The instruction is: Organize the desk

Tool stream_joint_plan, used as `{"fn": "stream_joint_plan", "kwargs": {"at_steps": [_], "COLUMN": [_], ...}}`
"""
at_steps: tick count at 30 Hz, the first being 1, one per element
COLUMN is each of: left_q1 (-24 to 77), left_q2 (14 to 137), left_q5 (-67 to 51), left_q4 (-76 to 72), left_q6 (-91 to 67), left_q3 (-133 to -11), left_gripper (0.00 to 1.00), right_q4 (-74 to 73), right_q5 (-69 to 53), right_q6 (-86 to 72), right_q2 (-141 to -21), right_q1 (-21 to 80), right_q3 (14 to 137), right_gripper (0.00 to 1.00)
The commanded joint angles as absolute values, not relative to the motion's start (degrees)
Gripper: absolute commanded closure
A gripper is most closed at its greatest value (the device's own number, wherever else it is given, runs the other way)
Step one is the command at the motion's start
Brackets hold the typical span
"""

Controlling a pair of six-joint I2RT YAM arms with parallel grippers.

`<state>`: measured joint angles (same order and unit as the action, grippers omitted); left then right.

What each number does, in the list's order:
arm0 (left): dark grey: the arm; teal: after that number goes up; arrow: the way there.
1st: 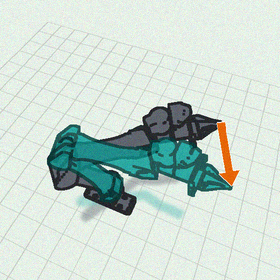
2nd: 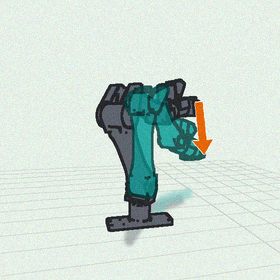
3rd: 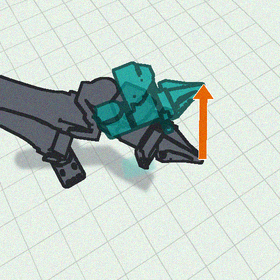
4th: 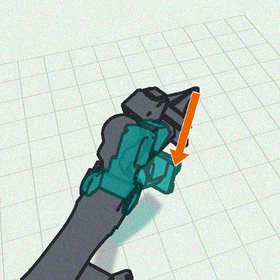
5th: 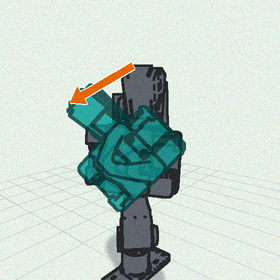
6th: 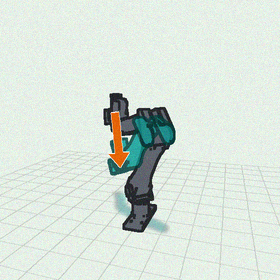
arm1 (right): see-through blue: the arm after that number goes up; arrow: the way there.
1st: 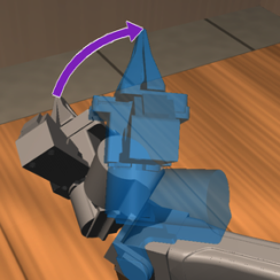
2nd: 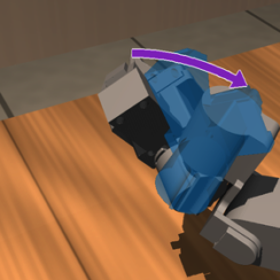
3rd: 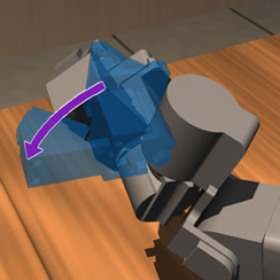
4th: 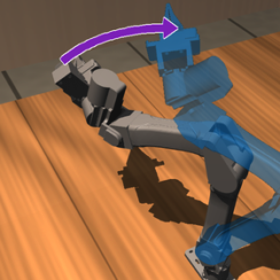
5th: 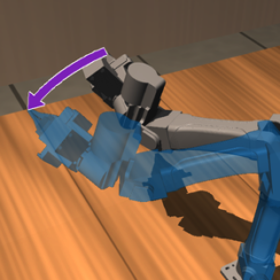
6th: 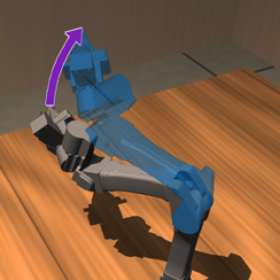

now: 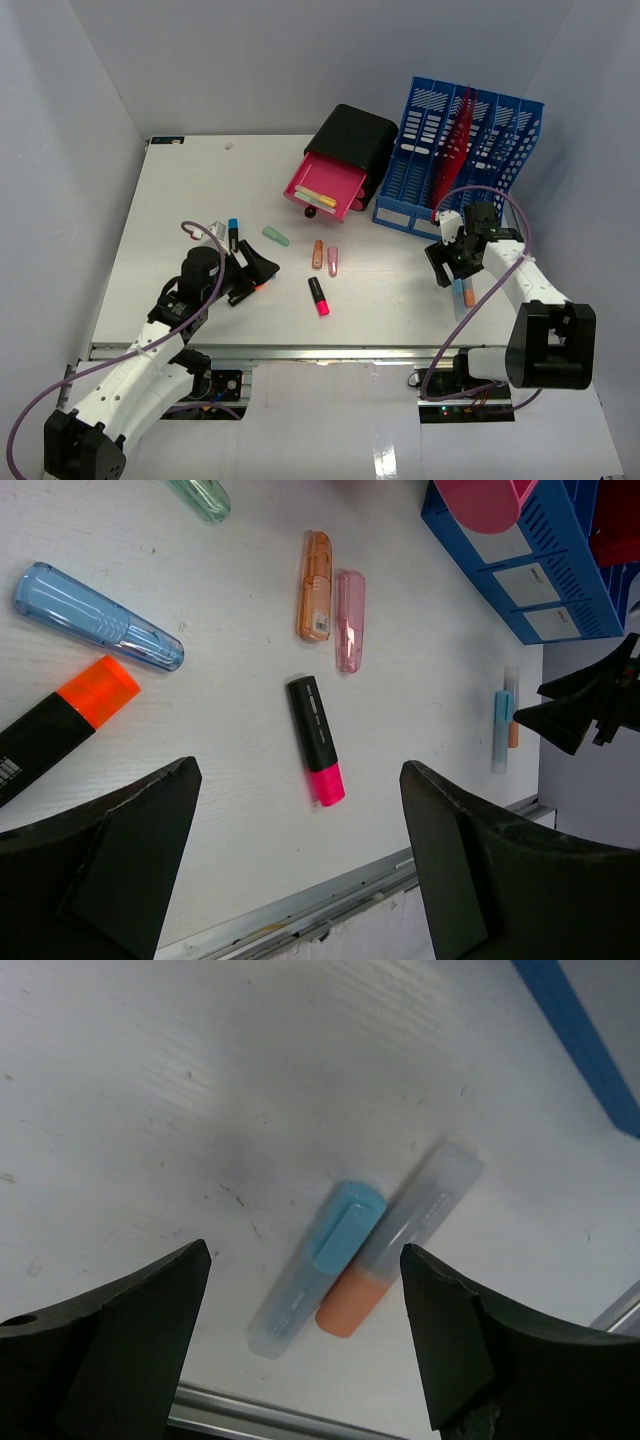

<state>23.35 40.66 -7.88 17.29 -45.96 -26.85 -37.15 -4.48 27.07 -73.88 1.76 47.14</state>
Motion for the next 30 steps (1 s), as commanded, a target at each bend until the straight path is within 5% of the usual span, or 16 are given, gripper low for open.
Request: {"fn": "stream_joint_plan", "kwargs": {"at_steps": [1, 7, 15, 21, 30], "left_q1": [23.1, 23.1, 23.1, 23.1, 23.1], "left_q2": [39.1, 36.0, 35.8, 36.2, 36.0], "left_q5": [-9.1, -9.4, -10.4, -11.1, -11.0], "left_q4": [15.7, 16.4, 16.8, 15.7, 16.0], "left_q6": [-42.6, -41.6, -39.9, -39.5, -39.4], "left_q3": [-27.7, -26.5, -25.7, -25.3, -25.3], "left_gripper": [0.08, 0.08, 0.07, 0.07, 0.07], "right_q4": [-44.2, -45.1, -44.6, -40.8, -36.7], "right_q5": [4.0, 7.1, 4.8, 5.1, 4.2], "right_q6": [23.0, 22.3, 23.0, 26.1, 25.6], "right_q2": [-78.0, -81.4, -78.3, -81.0, -86.2], "right_q1": [1.3, 0.8, -3.5, -5.3, -5.4], "right_q3": [51.0, 50.8, 56.4, 52.9, 51.8], "right_gripper": [0.18, 0.33, 0.37, 0.50, 0.44]}}
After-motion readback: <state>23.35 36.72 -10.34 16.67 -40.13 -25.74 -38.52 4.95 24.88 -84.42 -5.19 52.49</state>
